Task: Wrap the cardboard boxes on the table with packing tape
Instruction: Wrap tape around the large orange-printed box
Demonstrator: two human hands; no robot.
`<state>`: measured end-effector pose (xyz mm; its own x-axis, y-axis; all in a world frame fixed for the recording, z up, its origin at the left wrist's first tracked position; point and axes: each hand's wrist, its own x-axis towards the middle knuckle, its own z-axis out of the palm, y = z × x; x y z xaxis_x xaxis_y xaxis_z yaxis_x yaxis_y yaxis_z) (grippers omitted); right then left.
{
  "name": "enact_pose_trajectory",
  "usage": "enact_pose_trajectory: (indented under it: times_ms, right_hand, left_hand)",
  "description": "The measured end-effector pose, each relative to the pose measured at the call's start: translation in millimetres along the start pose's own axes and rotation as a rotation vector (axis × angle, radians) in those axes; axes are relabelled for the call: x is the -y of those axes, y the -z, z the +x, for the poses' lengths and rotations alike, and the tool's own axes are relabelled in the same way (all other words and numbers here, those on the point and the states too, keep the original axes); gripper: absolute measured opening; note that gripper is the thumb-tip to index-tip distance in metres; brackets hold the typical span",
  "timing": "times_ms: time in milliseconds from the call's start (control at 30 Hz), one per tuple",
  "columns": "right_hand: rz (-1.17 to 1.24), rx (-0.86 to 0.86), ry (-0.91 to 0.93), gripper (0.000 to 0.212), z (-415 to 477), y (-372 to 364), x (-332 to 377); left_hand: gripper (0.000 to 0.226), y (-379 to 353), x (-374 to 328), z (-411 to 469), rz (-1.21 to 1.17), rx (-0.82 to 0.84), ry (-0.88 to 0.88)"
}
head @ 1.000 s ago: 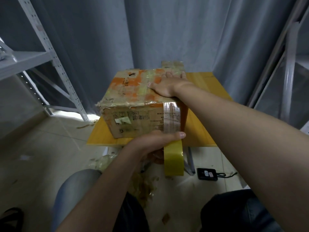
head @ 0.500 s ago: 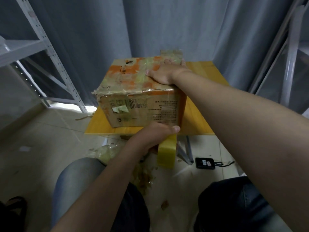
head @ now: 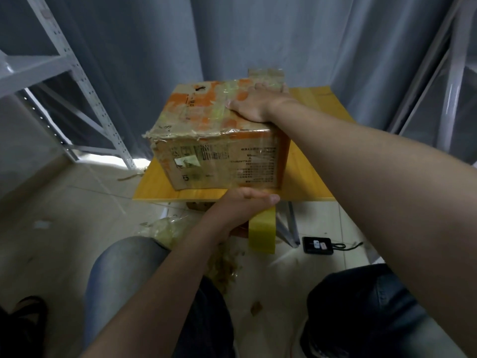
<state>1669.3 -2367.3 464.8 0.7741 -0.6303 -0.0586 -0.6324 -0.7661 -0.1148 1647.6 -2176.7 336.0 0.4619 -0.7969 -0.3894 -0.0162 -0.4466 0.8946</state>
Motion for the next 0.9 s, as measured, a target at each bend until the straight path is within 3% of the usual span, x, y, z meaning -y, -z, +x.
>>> enact_pose_trajectory:
  times_ms: [100,333,400,500,633,833,900]
  right_hand:
    - [0.000,0.003,0.005,0.089,-1,0,1]
    - [0.078,-0.043,-0.012,0.088,4,-3,-1]
    - [0.215,-0.133,0.010,0.077,4,-4,-2]
    - [0.568,-0.400,0.006,0.053,0,3,-8]
    - [1.006,-0.713,-0.100,0.023,-14,6,-25]
    - [1.285,-0.761,-0.302,0.022,-51,-35,-51]
    - [1.299,-0.718,-0.340,0.023,-68,-54,-55]
  left_hand:
    - [0.038,4,-4,5,0.000,0.036,0.068]
    - [0.047,-4,0,2,0.013,0.050,0.090]
    - [0.044,-6,5,0,0.044,0.034,0.058]
    - [0.030,-9,12,-5,0.101,-0.015,-0.043]
    - [0.051,-13,15,-8,0.133,-0.115,-0.070]
    - [0.069,-8,17,-15,0.097,-0.156,-0.017]
    - [0.069,4,17,-20,0.073,-0.271,-0.026]
